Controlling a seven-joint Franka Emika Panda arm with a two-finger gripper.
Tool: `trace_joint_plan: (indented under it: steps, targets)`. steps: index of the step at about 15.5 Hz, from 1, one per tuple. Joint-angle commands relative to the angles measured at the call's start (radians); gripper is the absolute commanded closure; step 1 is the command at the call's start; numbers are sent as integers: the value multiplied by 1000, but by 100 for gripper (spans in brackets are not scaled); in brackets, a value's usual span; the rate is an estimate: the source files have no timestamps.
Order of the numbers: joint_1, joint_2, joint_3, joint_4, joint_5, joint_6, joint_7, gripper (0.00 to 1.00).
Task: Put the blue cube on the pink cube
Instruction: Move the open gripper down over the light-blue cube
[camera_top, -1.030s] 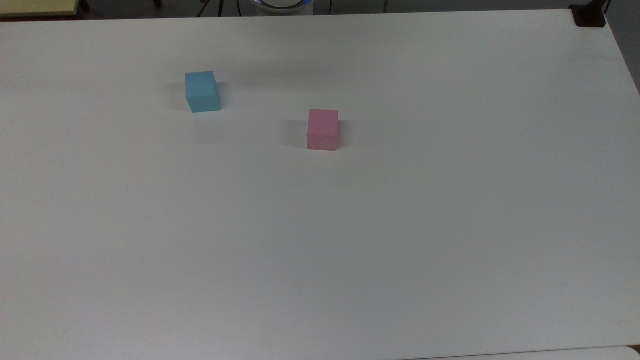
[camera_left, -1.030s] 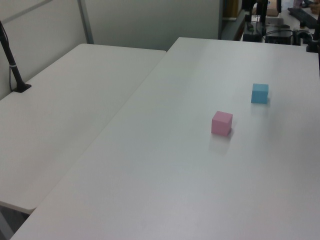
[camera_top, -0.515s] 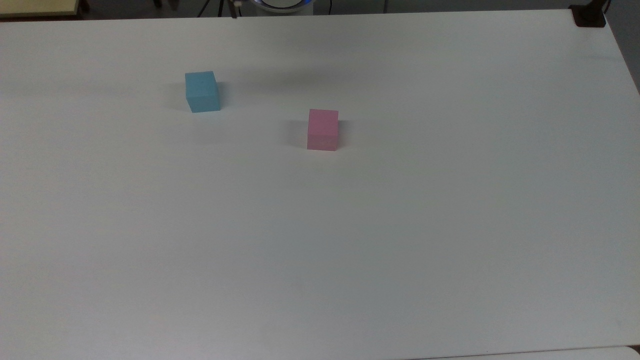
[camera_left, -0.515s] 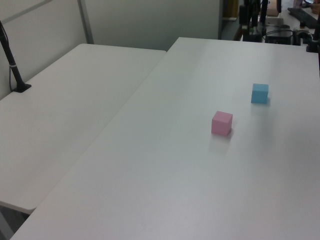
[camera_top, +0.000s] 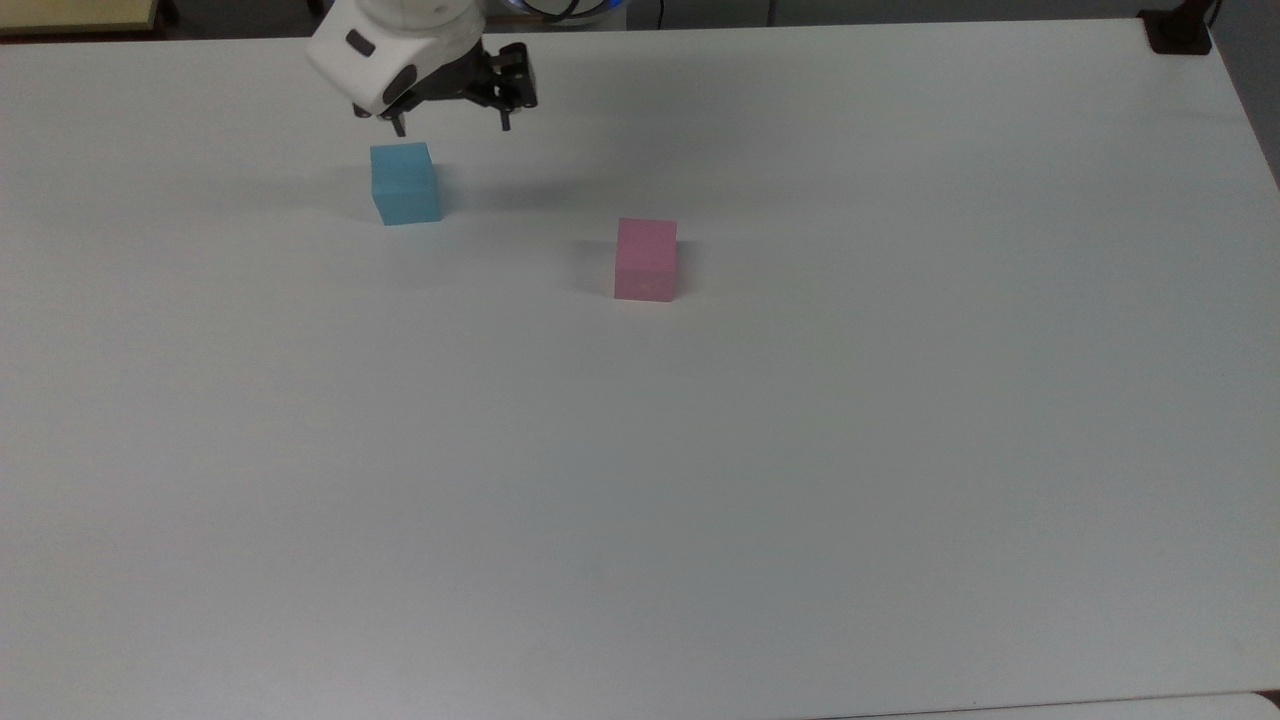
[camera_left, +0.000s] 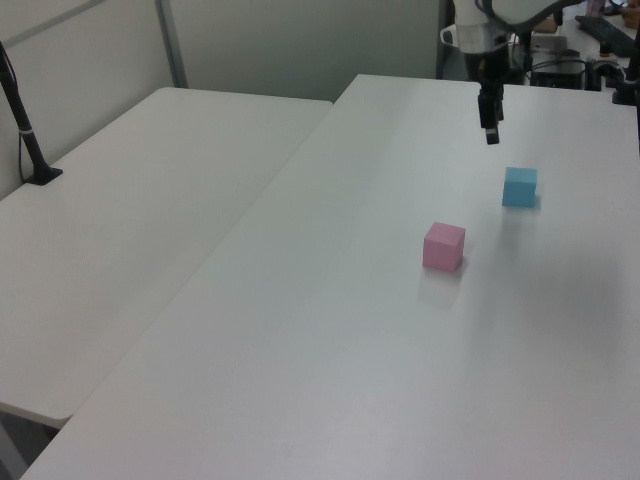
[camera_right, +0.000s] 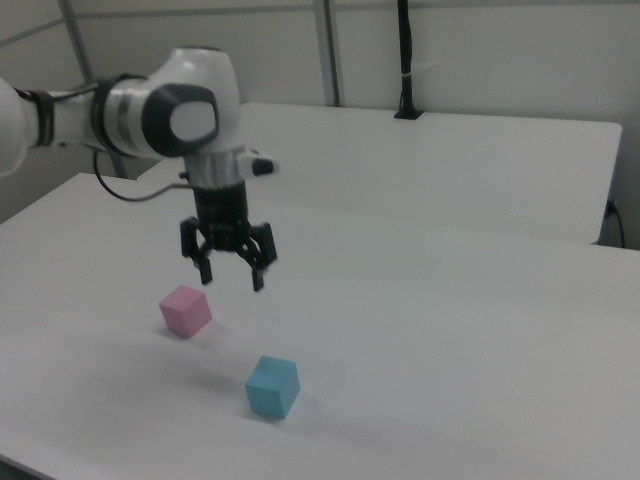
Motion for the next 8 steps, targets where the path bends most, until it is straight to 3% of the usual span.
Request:
trace_joint_plan:
  steps: [1,4,8]
  targets:
    - [7,-23,-65,-131,-74,131,-68,0]
    - [6,-9,-114,-209,-151,234,-71,0]
    - [9,21,-119,-260,-177,297,-71,0]
